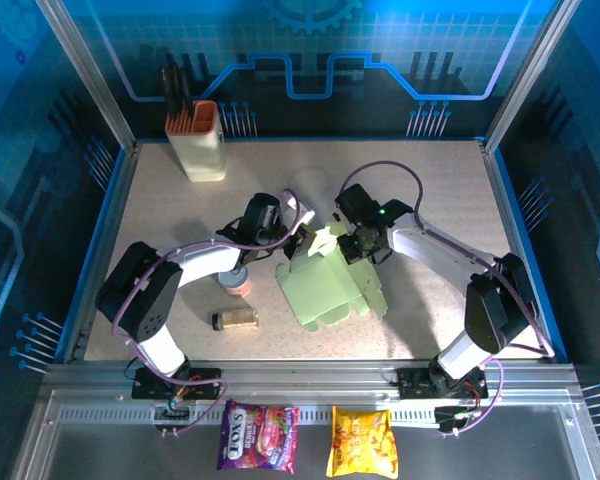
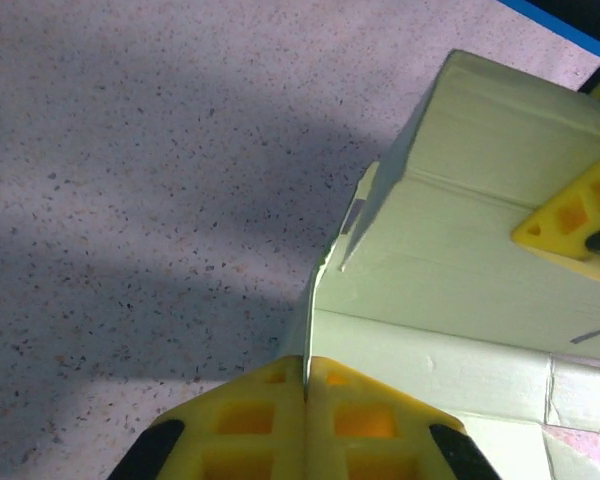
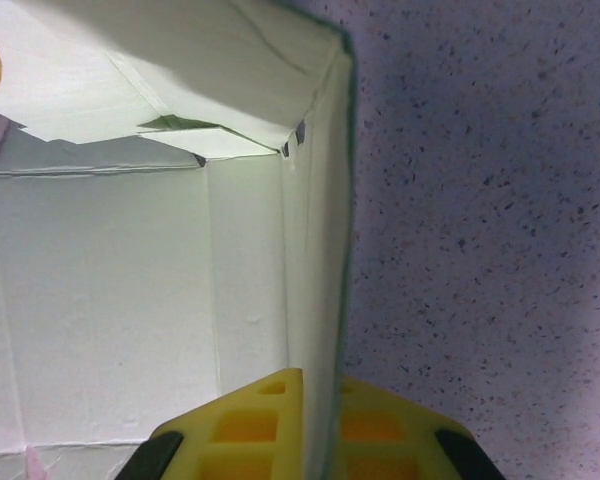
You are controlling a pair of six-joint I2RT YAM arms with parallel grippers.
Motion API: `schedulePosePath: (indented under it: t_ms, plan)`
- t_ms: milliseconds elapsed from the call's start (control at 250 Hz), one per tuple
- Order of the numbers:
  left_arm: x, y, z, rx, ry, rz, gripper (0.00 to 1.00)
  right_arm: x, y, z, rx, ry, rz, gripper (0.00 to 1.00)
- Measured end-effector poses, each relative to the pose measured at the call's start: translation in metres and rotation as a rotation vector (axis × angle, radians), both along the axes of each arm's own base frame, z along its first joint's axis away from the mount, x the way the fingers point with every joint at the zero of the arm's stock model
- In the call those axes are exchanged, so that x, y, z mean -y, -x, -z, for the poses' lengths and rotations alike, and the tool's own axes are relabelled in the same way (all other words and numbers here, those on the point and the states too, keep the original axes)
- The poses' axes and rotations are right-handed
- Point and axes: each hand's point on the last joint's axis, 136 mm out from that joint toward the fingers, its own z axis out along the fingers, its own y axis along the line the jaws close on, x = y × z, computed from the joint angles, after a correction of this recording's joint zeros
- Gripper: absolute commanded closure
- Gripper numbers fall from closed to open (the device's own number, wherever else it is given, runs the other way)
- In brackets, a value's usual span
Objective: Fold the paper box
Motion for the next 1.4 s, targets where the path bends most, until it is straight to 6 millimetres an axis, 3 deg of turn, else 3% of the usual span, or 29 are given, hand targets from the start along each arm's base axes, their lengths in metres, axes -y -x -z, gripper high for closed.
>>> schedulePosePath:
  t_ms: [132,276,607,871,919,1019,1103,1403]
  plan:
    - [0.002,-0.001,0.013,-0.036,0.001,-0.005,0.97,0.002,0.002,0.012,-0.019,0.030,0.002,0.96]
    - [0.002,-0.002,0.013,-0.034,0.007,-0.008,0.93,0.002,0.001,0.012,-0.013,0.037,0.000,0.95]
    - [0.000,0.004,0.026,-0.069,-0.003,-0.018,0.74,-0.005,0.002,0.011,0.005,0.047,-0.028,0.95]
    - [-0.001,0.003,0.038,-0.086,-0.021,-0.022,0.69,-0.007,0.003,0.011,0.010,0.053,-0.043,0.95]
    - [-0.001,0.003,0.041,-0.092,-0.026,-0.021,0.72,-0.007,0.003,0.011,0.010,0.053,-0.042,0.95]
    - [-0.001,0.004,0.047,-0.098,-0.034,-0.018,0.89,-0.007,0.003,0.011,0.010,0.053,-0.042,0.95]
    - [-0.001,0.004,0.047,-0.077,-0.042,-0.003,0.96,-0.006,0.002,0.011,0.013,0.059,-0.040,0.93]
    - [0.004,0.010,0.048,-0.013,-0.068,0.057,0.99,-0.004,0.002,0.010,0.017,0.077,-0.052,0.82]
